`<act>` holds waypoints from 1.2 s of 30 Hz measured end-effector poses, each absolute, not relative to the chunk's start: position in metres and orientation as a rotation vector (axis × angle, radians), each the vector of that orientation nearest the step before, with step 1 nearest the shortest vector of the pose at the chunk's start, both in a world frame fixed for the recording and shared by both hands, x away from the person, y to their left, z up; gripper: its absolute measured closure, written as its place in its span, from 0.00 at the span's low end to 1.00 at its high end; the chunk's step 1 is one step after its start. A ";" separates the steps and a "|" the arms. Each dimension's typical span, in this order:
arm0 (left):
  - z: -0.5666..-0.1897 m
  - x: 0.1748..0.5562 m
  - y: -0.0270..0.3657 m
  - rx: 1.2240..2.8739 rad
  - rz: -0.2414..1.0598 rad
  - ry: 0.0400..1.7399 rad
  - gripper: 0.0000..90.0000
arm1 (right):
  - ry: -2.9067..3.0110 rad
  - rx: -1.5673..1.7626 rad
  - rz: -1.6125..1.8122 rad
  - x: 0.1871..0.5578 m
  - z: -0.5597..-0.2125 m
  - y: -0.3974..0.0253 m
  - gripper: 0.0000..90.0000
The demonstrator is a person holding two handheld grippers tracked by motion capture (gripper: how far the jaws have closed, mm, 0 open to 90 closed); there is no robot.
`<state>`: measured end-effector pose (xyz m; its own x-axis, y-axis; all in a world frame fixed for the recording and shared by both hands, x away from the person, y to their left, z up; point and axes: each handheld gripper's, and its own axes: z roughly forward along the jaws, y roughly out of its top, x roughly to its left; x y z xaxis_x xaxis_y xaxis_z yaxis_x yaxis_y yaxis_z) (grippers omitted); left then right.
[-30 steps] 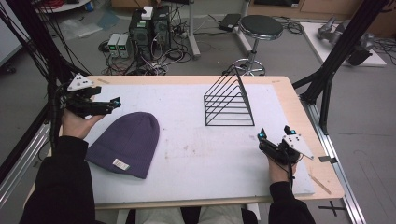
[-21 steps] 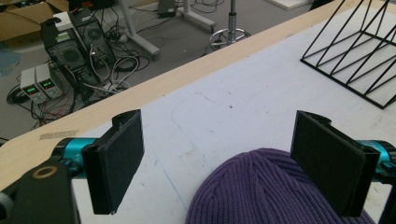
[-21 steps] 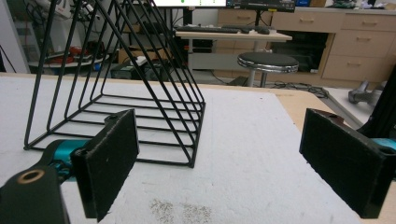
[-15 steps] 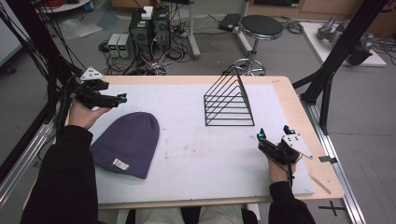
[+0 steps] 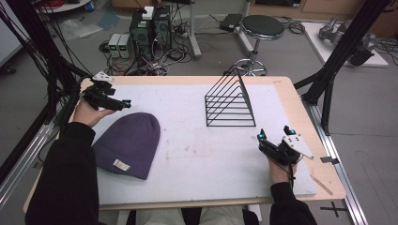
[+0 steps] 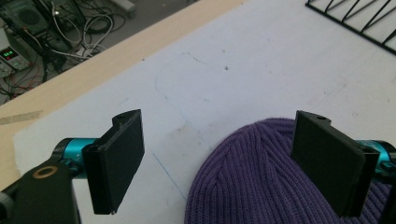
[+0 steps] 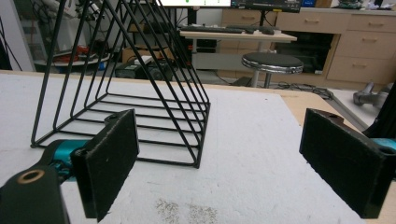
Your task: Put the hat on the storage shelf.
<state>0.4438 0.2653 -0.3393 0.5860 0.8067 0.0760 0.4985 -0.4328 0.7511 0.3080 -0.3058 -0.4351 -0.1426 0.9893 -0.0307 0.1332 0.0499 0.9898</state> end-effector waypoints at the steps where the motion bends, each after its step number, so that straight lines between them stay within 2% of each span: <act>1: -0.341 0.445 0.264 2.126 0.562 1.030 0.20 | 1.434 1.208 1.213 0.308 -0.435 -0.306 0.12; 12: -0.375 0.462 0.254 2.322 0.519 1.042 0.20 | 1.435 1.202 1.214 0.308 -0.435 -0.305 0.12; 22: -0.389 0.468 0.249 2.408 0.508 1.018 0.22 | 1.445 1.207 1.219 0.308 -0.435 -0.305 0.12; 36: -0.416 0.479 0.242 2.475 0.371 1.025 0.22 | 1.444 1.210 1.222 0.307 -0.435 -0.304 0.12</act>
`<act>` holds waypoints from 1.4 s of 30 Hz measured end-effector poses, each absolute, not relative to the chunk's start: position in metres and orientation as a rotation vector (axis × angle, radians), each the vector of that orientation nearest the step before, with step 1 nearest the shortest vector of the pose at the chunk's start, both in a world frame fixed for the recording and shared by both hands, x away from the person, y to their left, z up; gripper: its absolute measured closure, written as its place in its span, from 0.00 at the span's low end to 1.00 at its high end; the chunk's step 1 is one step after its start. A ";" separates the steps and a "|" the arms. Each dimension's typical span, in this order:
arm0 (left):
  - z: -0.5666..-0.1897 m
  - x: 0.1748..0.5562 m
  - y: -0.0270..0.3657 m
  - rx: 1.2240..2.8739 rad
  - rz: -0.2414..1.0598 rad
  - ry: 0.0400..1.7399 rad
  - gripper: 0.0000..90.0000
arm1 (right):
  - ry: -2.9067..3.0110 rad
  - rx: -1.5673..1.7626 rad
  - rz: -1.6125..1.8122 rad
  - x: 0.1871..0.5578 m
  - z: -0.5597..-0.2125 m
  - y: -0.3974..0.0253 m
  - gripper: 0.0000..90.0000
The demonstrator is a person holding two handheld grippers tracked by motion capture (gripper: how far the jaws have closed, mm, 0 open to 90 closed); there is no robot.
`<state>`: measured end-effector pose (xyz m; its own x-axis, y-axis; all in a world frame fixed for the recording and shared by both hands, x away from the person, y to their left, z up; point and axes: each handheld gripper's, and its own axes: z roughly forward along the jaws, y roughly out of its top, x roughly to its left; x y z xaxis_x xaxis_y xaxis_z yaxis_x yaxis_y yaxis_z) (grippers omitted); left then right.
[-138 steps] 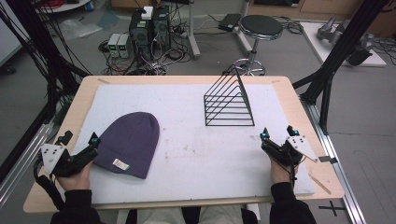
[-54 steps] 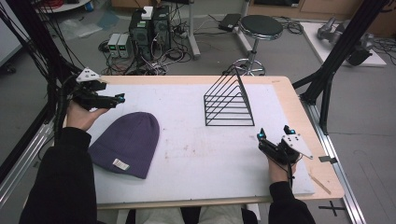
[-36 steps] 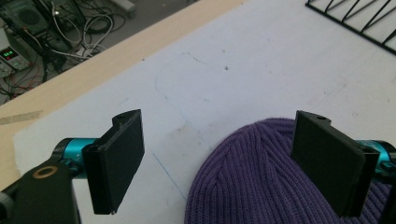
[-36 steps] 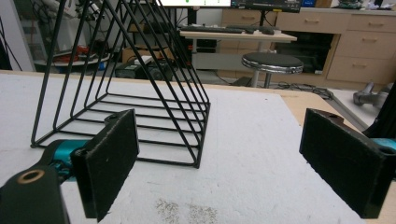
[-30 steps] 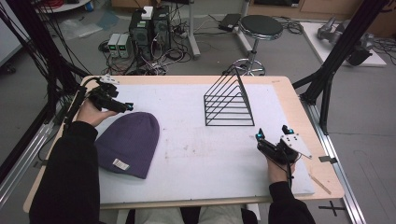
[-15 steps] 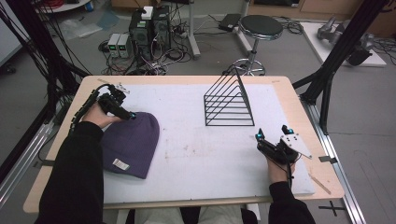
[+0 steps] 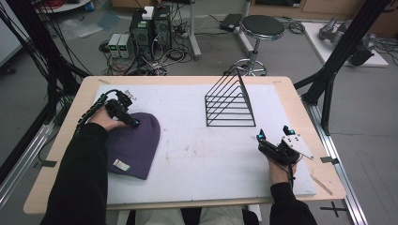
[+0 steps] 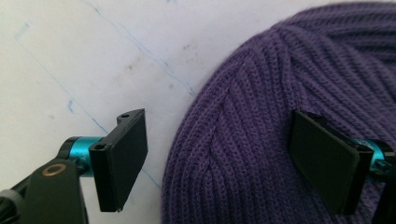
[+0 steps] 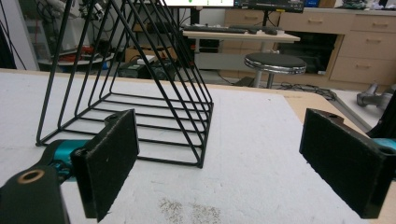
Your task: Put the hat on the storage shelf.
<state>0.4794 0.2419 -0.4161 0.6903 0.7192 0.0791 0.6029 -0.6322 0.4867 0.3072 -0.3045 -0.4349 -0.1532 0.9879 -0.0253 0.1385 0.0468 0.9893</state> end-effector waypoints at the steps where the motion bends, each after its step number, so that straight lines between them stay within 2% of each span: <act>1: -0.417 0.480 0.243 2.470 0.359 1.033 0.22 | 1.444 1.209 1.221 0.307 -0.435 -0.305 0.12; 10: -0.425 0.488 0.252 2.416 0.239 1.119 0.17 | 1.434 1.202 1.226 0.307 -0.434 -0.306 0.12; 20: -0.425 0.488 0.252 2.416 0.234 1.118 0.19 | 1.429 1.204 1.227 0.307 -0.434 -0.306 0.12; 31: -0.417 0.481 0.246 2.440 0.161 0.982 0.75 | 1.428 1.208 1.229 0.307 -0.434 -0.306 0.12; 35: -0.415 0.477 0.240 2.478 0.219 0.946 0.82 | 1.430 1.205 1.227 0.307 -0.434 -0.306 0.12; 42: -0.412 0.472 0.234 2.507 0.299 0.922 0.85 | 1.431 1.208 1.230 0.307 -0.434 -0.307 0.12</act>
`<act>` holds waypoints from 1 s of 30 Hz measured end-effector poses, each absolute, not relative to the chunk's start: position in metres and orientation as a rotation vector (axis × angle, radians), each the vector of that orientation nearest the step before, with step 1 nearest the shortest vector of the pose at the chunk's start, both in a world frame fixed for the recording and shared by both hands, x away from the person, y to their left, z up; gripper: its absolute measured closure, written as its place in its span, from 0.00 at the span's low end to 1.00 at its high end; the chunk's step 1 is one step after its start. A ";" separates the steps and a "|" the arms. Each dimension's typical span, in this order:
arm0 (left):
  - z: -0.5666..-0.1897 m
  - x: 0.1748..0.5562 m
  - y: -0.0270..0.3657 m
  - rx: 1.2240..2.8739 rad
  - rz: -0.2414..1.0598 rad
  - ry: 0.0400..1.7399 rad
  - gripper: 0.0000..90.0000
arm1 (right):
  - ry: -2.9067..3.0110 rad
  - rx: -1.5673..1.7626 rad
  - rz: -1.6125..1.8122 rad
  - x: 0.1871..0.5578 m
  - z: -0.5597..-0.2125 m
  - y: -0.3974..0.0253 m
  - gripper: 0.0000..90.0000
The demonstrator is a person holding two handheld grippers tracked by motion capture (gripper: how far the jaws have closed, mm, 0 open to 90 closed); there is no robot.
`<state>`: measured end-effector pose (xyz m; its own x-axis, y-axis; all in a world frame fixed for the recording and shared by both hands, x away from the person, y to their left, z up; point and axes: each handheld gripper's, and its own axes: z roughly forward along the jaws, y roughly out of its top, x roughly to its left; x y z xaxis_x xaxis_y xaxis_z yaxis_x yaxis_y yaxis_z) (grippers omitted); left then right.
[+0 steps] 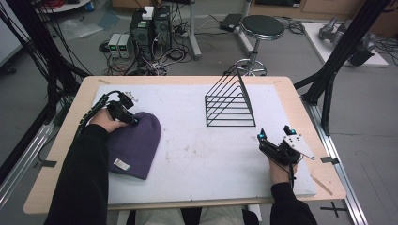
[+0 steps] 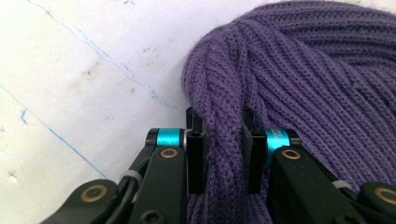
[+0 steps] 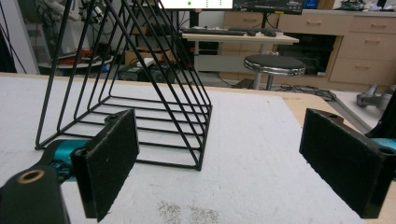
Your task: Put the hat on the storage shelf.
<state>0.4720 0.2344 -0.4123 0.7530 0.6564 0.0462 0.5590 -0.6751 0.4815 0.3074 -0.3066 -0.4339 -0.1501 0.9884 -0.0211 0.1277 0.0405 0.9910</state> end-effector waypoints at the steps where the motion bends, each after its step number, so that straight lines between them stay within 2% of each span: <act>1: -0.411 0.471 0.233 2.509 0.312 0.919 0.85 | 1.432 1.207 1.230 0.307 -0.434 -0.307 0.12; 9: -0.391 0.457 0.231 2.476 0.379 0.892 0.86 | 1.435 1.209 1.236 0.307 -0.434 -0.307 0.12; 16: -0.354 0.433 0.232 2.374 0.467 0.814 0.85 | 1.434 1.213 1.240 0.307 -0.434 -0.306 0.12; 24: -0.335 0.416 0.235 2.294 0.527 0.794 0.85 | 1.433 1.212 1.240 0.307 -0.434 -0.306 0.12; 30: -0.319 0.401 0.245 2.165 0.565 0.783 0.85 | 1.437 1.211 1.237 0.308 -0.434 -0.306 0.12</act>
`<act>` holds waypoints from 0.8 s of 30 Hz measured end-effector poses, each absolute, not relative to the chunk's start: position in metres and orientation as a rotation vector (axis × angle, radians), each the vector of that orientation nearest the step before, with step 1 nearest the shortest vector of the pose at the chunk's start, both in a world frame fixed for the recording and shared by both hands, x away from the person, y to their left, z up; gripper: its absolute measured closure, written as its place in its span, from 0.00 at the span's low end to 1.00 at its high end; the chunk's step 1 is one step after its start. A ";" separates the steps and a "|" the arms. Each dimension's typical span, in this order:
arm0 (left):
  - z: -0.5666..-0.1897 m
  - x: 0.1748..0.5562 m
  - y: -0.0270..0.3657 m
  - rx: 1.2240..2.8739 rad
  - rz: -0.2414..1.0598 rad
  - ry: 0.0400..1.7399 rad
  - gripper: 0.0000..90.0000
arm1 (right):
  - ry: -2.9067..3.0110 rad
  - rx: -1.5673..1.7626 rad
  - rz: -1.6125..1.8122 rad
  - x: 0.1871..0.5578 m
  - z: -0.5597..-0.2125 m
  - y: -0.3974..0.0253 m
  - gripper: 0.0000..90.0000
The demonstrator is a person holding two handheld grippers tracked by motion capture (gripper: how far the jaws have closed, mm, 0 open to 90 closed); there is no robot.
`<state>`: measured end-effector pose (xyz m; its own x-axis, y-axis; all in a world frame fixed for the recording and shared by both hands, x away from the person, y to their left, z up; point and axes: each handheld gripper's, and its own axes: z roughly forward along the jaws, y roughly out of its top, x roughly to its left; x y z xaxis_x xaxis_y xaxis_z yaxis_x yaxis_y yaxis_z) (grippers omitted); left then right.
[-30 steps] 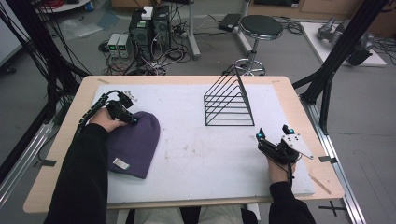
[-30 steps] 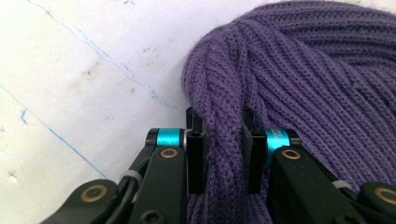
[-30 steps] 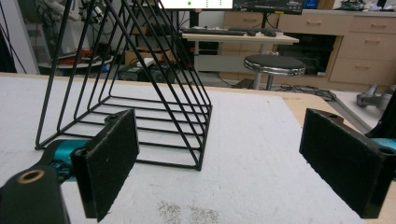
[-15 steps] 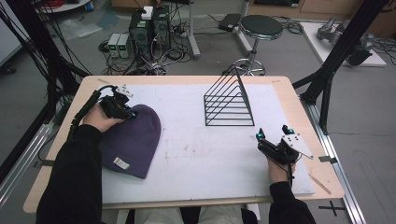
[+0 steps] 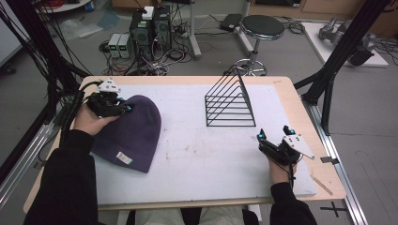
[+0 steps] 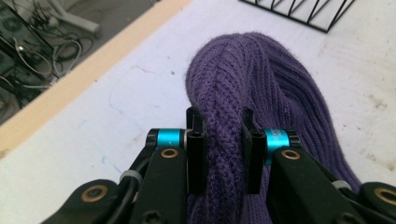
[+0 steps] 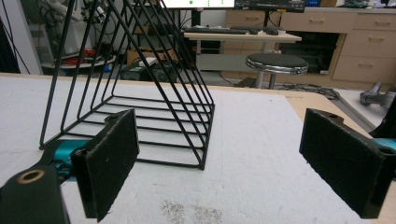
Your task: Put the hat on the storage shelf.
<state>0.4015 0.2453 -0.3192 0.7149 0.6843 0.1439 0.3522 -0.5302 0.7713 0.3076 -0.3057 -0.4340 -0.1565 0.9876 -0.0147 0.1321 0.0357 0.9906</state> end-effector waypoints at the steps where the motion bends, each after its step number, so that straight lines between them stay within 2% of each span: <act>1: -0.317 0.400 0.246 2.153 0.574 0.782 0.85 | 1.435 1.211 1.239 0.308 -0.434 -0.306 0.12; 24: -0.268 0.360 0.230 1.789 0.730 0.688 0.85 | 1.440 1.205 1.247 0.308 -0.434 -0.305 0.12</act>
<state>0.3596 0.2299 -0.2685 0.6504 0.7433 0.1566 0.1119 -0.2977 0.9481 0.3077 -0.3045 -0.4337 -0.1653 0.9862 -0.0127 0.1284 0.0343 0.9911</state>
